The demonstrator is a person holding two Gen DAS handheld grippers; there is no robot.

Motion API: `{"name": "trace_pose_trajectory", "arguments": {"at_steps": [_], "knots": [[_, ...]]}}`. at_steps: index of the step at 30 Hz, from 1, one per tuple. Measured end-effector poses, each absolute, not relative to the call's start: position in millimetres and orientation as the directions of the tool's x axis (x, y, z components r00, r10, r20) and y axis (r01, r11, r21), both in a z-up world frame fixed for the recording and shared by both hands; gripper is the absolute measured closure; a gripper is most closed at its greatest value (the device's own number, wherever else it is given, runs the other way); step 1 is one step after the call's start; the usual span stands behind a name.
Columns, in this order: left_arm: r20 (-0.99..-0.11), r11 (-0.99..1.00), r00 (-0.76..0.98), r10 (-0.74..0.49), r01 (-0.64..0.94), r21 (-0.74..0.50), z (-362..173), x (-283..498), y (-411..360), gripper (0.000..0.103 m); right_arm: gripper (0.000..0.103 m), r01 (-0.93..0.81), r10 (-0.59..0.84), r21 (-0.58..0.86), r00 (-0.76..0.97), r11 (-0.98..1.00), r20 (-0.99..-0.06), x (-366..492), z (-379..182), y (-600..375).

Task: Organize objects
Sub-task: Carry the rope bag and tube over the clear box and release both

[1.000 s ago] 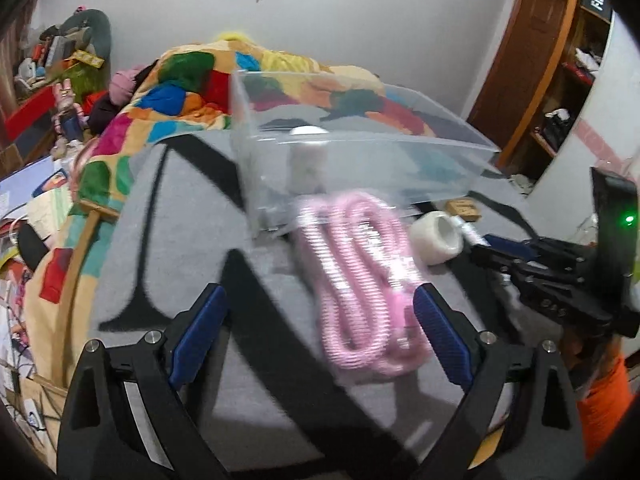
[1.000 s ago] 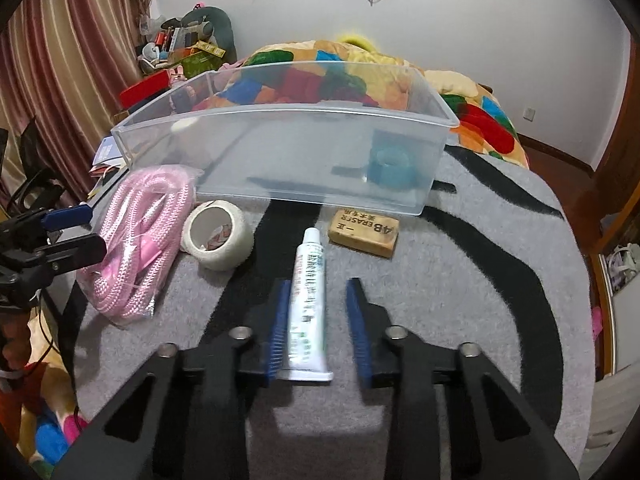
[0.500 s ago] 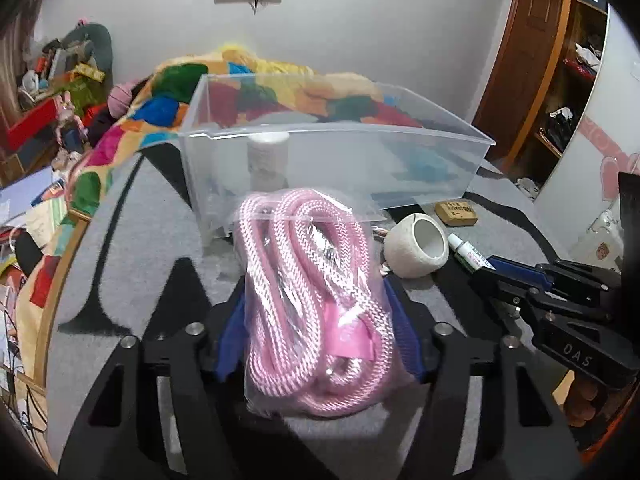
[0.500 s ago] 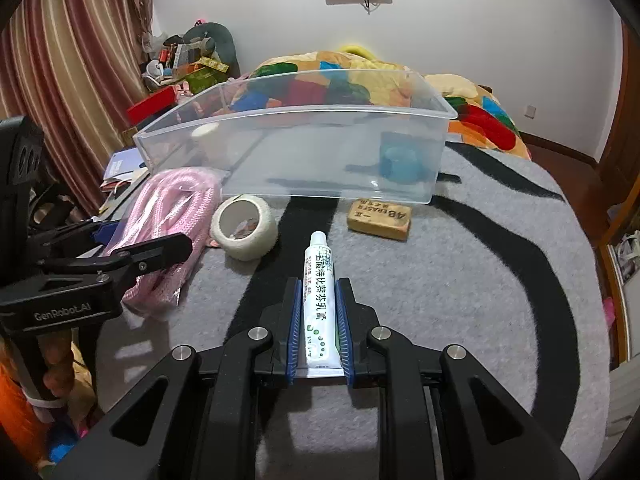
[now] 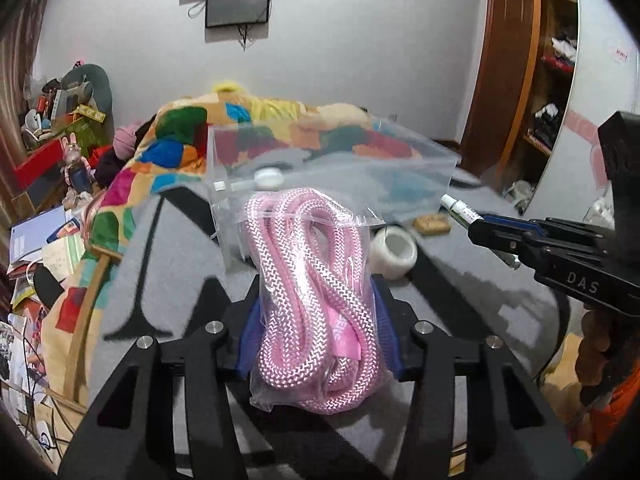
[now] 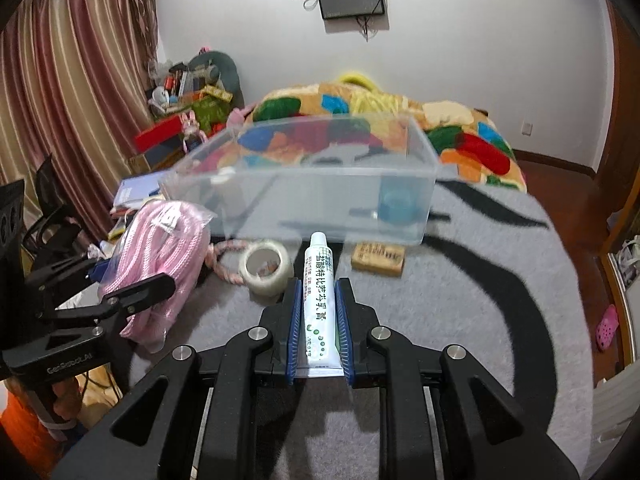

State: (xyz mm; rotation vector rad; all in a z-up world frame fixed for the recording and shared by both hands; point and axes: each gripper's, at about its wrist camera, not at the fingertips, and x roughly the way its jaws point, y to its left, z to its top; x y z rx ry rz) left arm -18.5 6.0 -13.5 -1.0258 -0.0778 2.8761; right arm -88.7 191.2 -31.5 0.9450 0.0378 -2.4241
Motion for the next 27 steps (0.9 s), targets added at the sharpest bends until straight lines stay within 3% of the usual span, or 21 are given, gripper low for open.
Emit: {"name": "trace_pose_trajectory", "arguments": {"at_steps": [14,20,27], "knots": [[-0.53,-0.99,-0.84,0.113,-0.05,-0.132,43,-60,-12,0.054,0.088,0.47,-0.482,0.169,-0.7,-0.866,-0.527,-126,22,178],[-0.582,-0.983,-0.8,0.144,-0.048,-0.177,43,-104,-18,0.054,0.088,0.428,-0.438,0.157,-0.709,-0.89,-0.553,-165,23,170],[-0.68,-0.981,-0.718,0.148,-0.021,-0.192,21,-156,-16,0.054,0.088,0.408,-0.404,0.16,-0.629,-0.899,-0.664,-214,-2,162]]}}
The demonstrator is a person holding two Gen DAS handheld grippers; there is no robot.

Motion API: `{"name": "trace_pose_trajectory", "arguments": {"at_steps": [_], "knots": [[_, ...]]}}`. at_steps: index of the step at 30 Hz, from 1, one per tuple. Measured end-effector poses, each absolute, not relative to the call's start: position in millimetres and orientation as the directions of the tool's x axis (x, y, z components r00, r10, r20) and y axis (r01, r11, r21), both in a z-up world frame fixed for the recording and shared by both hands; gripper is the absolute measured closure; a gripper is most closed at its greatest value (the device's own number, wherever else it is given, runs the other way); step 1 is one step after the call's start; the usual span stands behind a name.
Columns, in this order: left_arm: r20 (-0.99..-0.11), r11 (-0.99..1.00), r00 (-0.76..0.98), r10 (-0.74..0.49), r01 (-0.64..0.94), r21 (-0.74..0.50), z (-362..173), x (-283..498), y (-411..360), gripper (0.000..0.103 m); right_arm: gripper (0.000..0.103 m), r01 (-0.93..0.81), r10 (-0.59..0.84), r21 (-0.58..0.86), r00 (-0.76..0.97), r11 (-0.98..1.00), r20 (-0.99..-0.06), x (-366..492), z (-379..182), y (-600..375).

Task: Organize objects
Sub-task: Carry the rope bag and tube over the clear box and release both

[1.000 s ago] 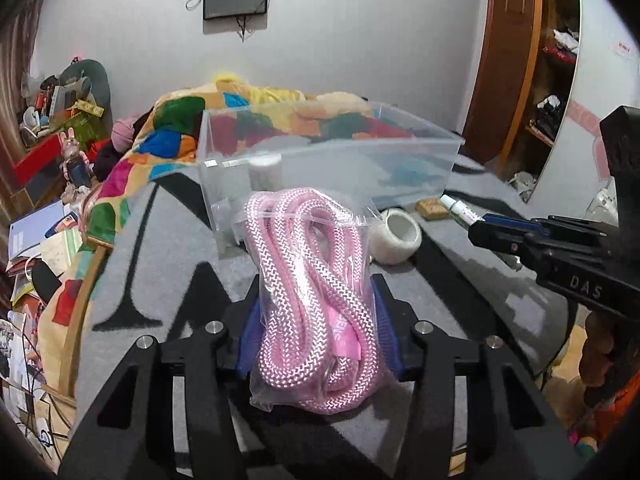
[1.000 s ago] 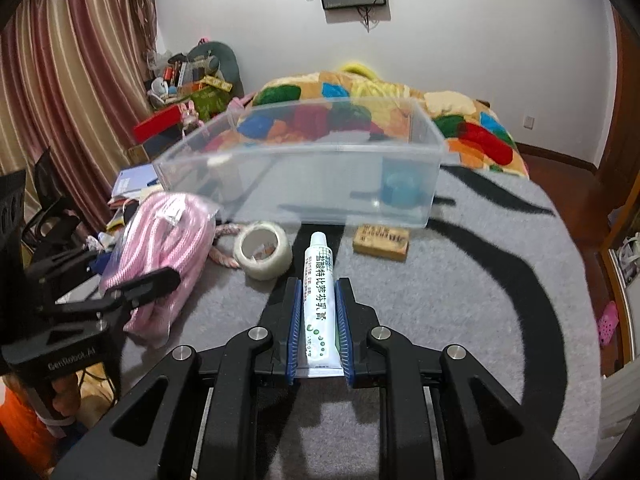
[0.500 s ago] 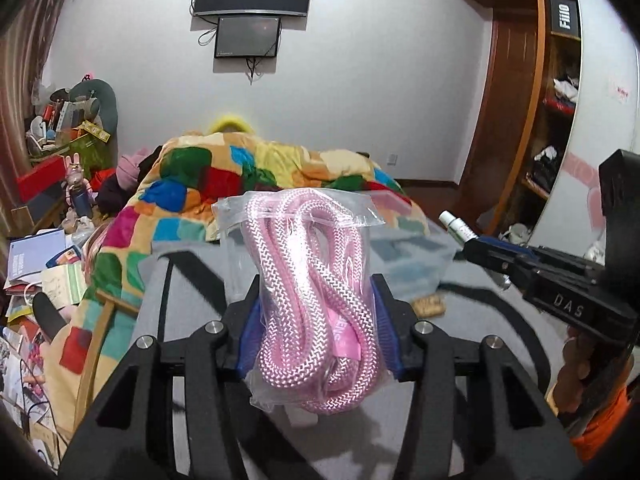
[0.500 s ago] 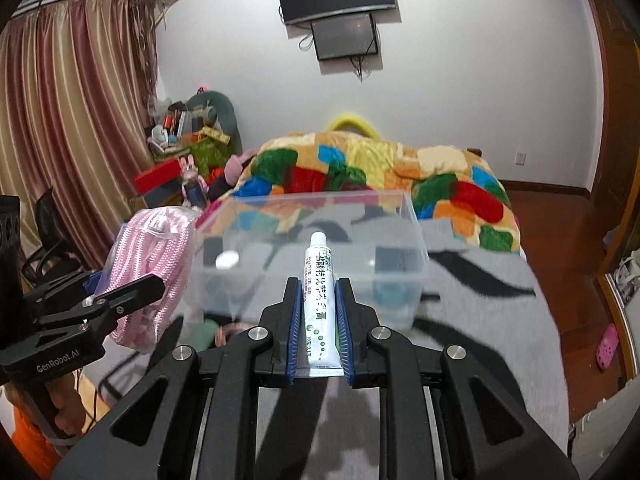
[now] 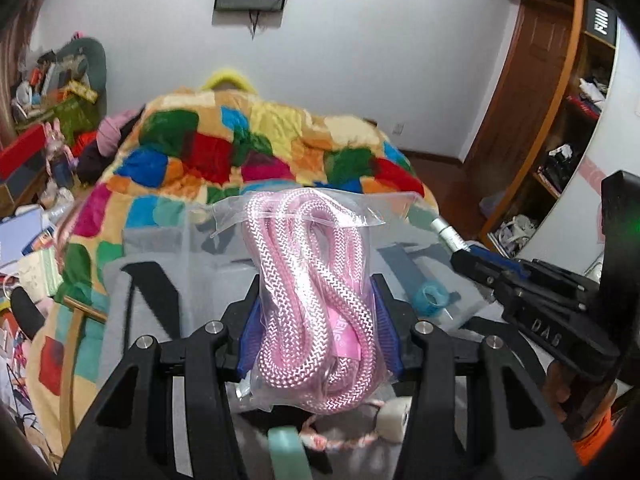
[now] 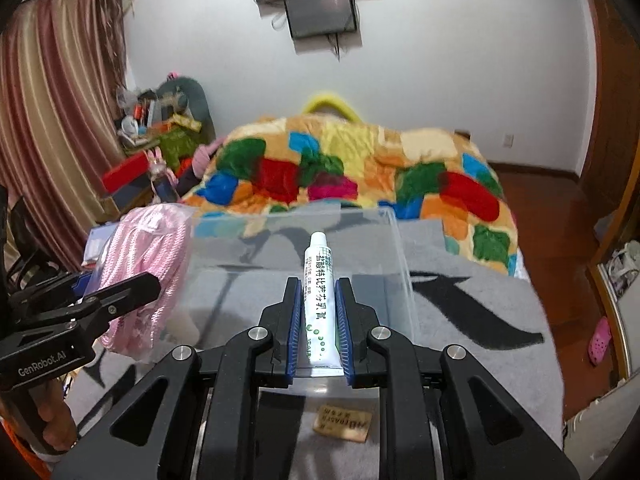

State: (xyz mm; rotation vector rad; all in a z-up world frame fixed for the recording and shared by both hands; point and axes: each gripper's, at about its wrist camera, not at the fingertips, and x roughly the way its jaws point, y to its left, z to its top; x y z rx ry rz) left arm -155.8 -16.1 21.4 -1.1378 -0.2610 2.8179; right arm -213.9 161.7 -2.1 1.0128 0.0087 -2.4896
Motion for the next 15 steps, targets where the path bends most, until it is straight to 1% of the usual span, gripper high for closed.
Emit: {"name": "trace_pose_trajectory", "arguments": {"at_steps": [2,5,10,12,13,15], "knots": [[-0.688,-0.981,-0.709,0.152,-0.027,-0.19,20,-163,-12,0.053,0.088,0.413,-0.4,0.157,-0.61,-0.897,-0.684,-220,-9,159],[-0.697,-0.988,-0.704,0.135,-0.038,-0.152,20,-173,-2,0.053,0.088,0.422,-0.386,0.139,-0.586,-0.896,-0.712,-226,-19,154],[-0.739,-0.993,-0.664,0.112,-0.056,-0.1,8,-186,14,0.052,0.087,0.457,-0.391,0.125,-0.551,-0.881,-0.737,-227,-24,150],[-0.745,-0.993,-0.657,0.114,-0.062,-0.097,4,-188,15,0.052,0.087,0.463,-0.389,0.118,-0.549,-0.878,-0.74,-225,-23,151],[-0.747,-0.991,-0.652,0.13,-0.07,-0.111,4,-186,14,0.052,0.087,0.472,-0.393,0.114,-0.55,-0.874,-0.737,-221,-21,153],[-0.741,-0.988,-0.654,0.151,-0.087,-0.124,6,-181,15,0.052,0.081,0.475,-0.394,0.108,-0.557,-0.873,-0.731,-216,-19,155]]}}
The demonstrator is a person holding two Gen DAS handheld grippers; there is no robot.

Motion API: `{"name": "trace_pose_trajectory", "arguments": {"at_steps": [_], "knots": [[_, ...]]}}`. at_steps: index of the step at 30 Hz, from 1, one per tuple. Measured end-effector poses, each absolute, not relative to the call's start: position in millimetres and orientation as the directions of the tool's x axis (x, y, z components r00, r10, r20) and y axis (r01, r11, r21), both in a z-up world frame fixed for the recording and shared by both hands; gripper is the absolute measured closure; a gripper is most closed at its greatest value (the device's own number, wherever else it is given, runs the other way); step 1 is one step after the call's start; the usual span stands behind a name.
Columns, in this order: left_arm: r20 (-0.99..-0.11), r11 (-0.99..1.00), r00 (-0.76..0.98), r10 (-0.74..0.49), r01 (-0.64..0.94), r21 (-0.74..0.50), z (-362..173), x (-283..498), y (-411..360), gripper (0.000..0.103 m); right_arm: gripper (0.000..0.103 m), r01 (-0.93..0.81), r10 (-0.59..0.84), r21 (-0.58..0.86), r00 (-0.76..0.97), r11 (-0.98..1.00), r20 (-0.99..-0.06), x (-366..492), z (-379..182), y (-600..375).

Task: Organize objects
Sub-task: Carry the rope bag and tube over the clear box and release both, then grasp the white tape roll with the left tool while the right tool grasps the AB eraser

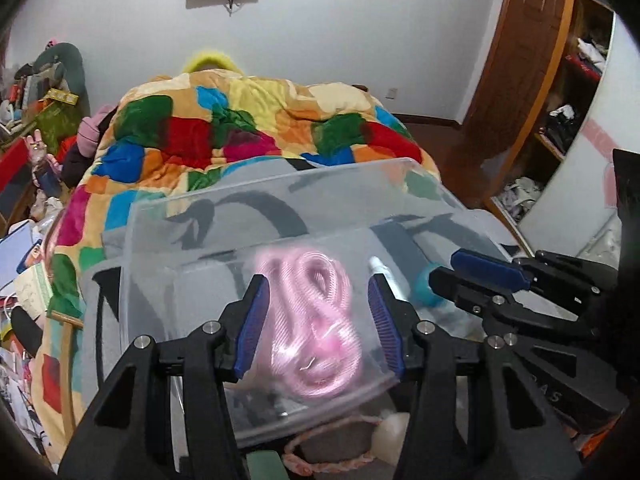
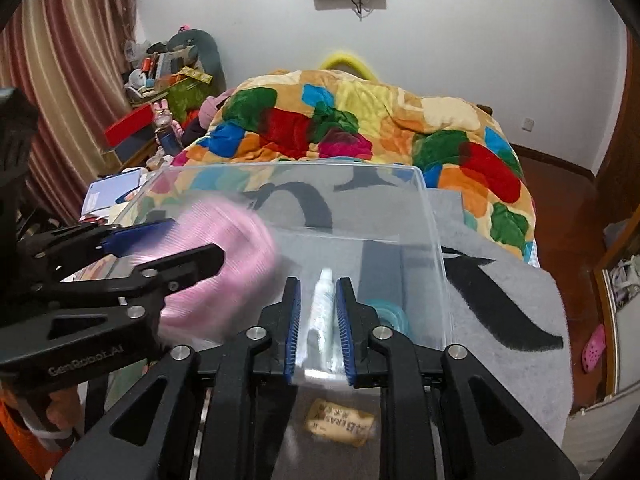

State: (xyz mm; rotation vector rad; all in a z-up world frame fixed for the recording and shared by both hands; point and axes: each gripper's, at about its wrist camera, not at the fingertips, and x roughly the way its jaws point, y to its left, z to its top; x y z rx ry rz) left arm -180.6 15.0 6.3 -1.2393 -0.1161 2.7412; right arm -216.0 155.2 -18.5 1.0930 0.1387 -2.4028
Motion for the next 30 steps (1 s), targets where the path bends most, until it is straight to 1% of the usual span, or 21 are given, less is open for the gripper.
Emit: {"name": "trace_pose_trajectory", "arguments": {"at_steps": [2,6,9,11,13,15,21,24,27,29,30], "knots": [[-0.732,-0.989,-0.666,0.146,-0.1,-0.107,11,-175,17,0.052,0.077,0.478,-0.403,0.115,-0.562,-0.871,-0.722,-210,-15,160],[-0.714,-0.991,-0.688,0.131,-0.12,-0.066,20,-158,21,0.052,0.076,0.484,-0.413,0.112,-0.578,-0.868,-0.704,-194,-7,168],[-0.698,-0.992,-0.708,0.111,-0.125,-0.03,24,-143,25,0.046,0.074,0.49,-0.412,0.094,-0.597,-0.867,-0.688,-177,-2,176],[-0.684,-0.991,-0.722,0.101,-0.131,-0.008,26,-131,28,0.043,0.068,0.491,-0.411,0.085,-0.607,-0.867,-0.68,-170,0,180],[-0.677,-0.989,-0.728,0.109,-0.145,-0.004,26,-119,31,0.039,0.065,0.488,-0.402,0.071,-0.618,-0.87,-0.675,-160,0,186],[-0.677,-0.987,-0.726,0.124,-0.158,-0.012,23,-111,33,0.039,0.064,0.48,-0.382,0.05,-0.628,-0.876,-0.678,-152,-3,191],[-0.709,-0.98,-0.683,0.174,-0.193,-0.055,7,-96,39,0.039,0.063,0.469,-0.347,0.035,-0.598,-0.882,-0.723,-143,-26,196],[-0.731,-0.974,-0.654,0.192,-0.216,-0.062,-5,-93,44,0.039,0.06,0.466,-0.332,0.041,-0.564,-0.884,-0.756,-150,-43,192],[-0.748,-0.971,-0.632,0.203,-0.228,-0.071,-15,-90,48,0.039,0.058,0.454,-0.309,0.023,-0.567,-0.891,-0.764,-154,-53,188],[-0.757,-0.969,-0.62,0.209,-0.234,-0.077,-21,-87,50,0.039,0.053,0.456,-0.308,0.024,-0.56,-0.89,-0.769,-158,-59,185],[-0.759,-0.969,-0.616,0.209,-0.236,-0.076,-23,-86,51,0.039,0.052,0.457,-0.31,0.027,-0.556,-0.889,-0.771,-158,-60,184]]}}
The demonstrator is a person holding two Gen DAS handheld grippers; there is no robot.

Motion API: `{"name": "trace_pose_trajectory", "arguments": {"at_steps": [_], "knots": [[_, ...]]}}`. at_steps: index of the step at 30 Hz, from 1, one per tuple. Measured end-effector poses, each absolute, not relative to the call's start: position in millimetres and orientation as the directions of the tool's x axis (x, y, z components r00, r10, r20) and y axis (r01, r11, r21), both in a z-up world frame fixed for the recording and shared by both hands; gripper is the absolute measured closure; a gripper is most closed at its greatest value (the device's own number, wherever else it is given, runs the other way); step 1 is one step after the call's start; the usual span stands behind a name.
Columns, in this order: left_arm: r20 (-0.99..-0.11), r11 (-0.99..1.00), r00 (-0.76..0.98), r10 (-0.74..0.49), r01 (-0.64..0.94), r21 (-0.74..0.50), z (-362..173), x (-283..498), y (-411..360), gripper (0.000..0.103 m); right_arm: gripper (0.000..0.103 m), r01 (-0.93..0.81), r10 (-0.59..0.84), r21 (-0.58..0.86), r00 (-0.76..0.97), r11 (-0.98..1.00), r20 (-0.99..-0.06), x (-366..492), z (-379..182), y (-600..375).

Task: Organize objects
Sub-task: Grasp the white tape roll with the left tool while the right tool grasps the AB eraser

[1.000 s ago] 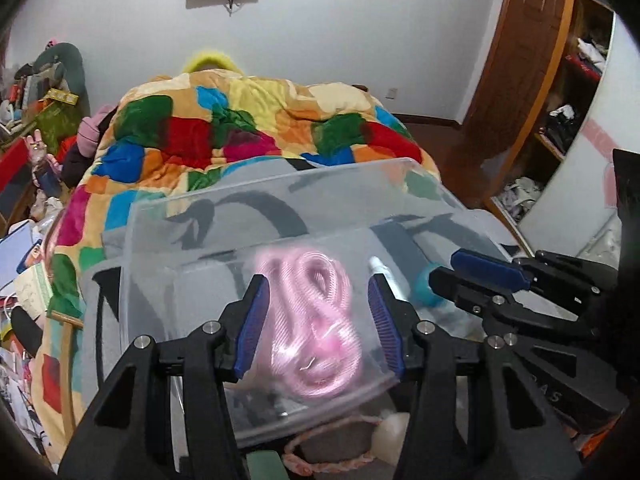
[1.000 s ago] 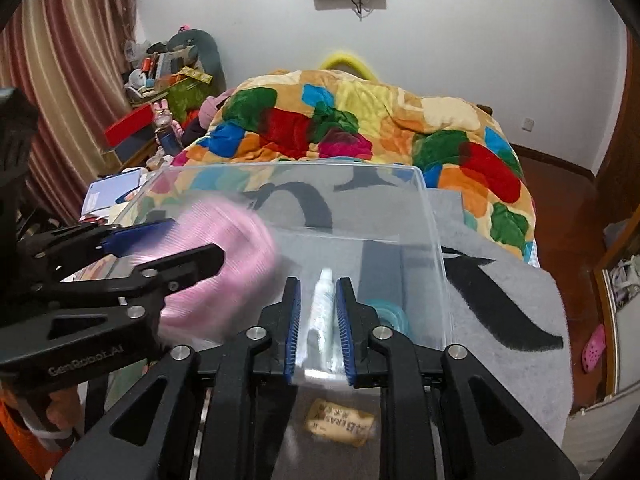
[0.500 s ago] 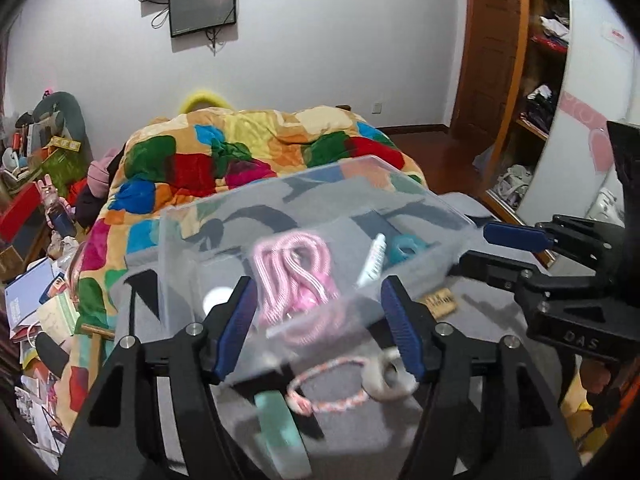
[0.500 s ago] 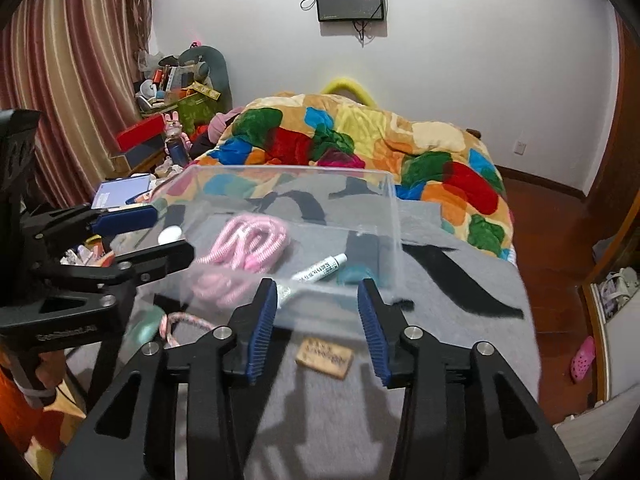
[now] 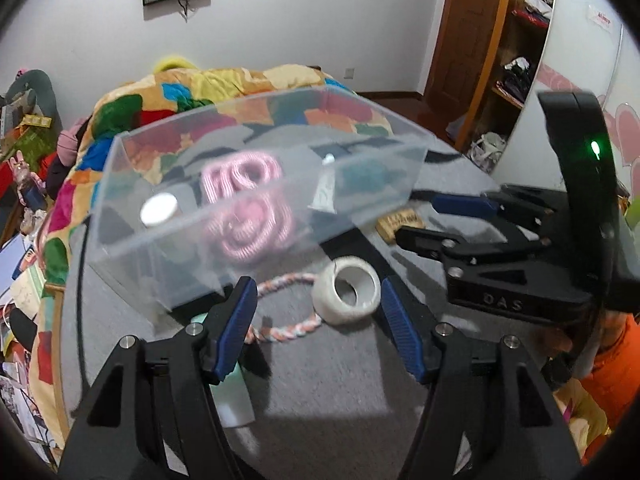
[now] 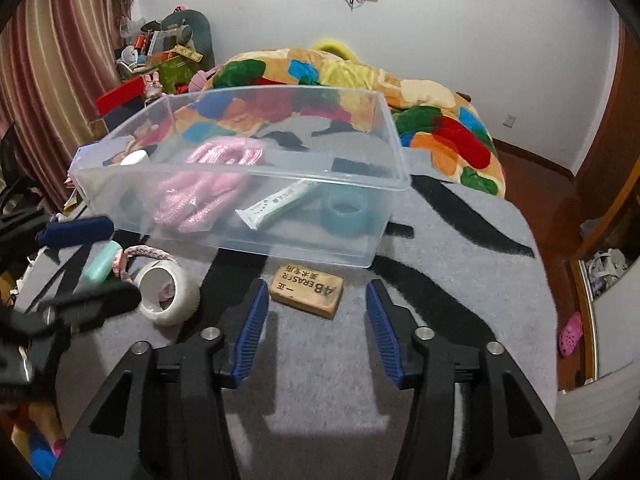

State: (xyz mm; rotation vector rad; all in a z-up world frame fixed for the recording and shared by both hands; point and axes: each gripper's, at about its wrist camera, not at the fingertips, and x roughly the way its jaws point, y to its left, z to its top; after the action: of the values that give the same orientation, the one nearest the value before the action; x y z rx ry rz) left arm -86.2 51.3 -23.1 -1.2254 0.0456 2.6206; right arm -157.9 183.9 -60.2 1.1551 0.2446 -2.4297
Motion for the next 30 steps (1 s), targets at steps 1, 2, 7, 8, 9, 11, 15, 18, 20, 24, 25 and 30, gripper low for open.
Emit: {"name": "trace_pose_trajectory", "arguments": {"at_steps": [1,2,7,8,9,11,15,18,20,24,25,30], "knots": [[-0.763,-0.968,-0.611,0.209,-0.24,-0.073,-26,-86,53,0.039,0.051,0.46,-0.306,0.023,-0.551,-0.888,-0.776,-160,-62,181],[-0.767,-0.967,-0.607,0.208,-0.244,-0.069,-29,-86,54,0.039,0.051,0.463,-0.294,0.011,-0.546,-0.886,-0.784,-162,-65,178],[-0.776,-0.964,-0.59,0.222,-0.253,-0.083,-36,-89,60,0.039,0.051,0.461,-0.285,0.015,-0.522,-0.887,-0.804,-170,-76,174],[-0.776,-0.964,-0.59,0.222,-0.253,-0.083,-36,-90,61,0.039,0.053,0.462,-0.287,0.016,-0.523,-0.887,-0.802,-169,-76,174],[-0.777,-0.963,-0.589,0.223,-0.254,-0.084,-36,-91,62,0.04,0.058,0.462,-0.29,0.016,-0.529,-0.887,-0.798,-168,-75,176],[-0.777,-0.963,-0.59,0.222,-0.256,-0.081,-37,-93,65,0.046,0.062,0.461,-0.293,0.019,-0.532,-0.887,-0.794,-166,-75,178],[-0.779,-0.963,-0.59,0.213,-0.261,-0.066,-39,-96,72,0.054,0.063,0.462,-0.308,0.023,-0.552,-0.886,-0.775,-157,-69,184],[-0.791,-0.965,-0.579,0.196,-0.259,-0.049,-44,-102,77,0.063,0.063,0.467,-0.318,0.027,-0.558,-0.884,-0.767,-148,-66,188],[-0.793,-0.967,-0.58,0.187,-0.252,-0.044,-45,-102,77,0.064,0.063,0.471,-0.327,0.033,-0.559,-0.882,-0.762,-143,-65,192],[-0.774,-0.967,-0.603,0.193,-0.251,-0.045,-40,-93,75,0.064,0.063,0.473,-0.345,0.046,-0.569,-0.88,-0.747,-131,-61,200],[-0.772,-0.966,-0.605,0.196,-0.253,-0.048,-39,-92,74,0.064,0.063,0.474,-0.352,0.052,-0.571,-0.879,-0.742,-130,-60,201],[-0.748,-0.965,-0.628,0.214,-0.256,-0.06,-24,-81,67,0.064,0.063,0.474,-0.39,0.087,-0.592,-0.876,-0.706,-125,-44,206]]}}
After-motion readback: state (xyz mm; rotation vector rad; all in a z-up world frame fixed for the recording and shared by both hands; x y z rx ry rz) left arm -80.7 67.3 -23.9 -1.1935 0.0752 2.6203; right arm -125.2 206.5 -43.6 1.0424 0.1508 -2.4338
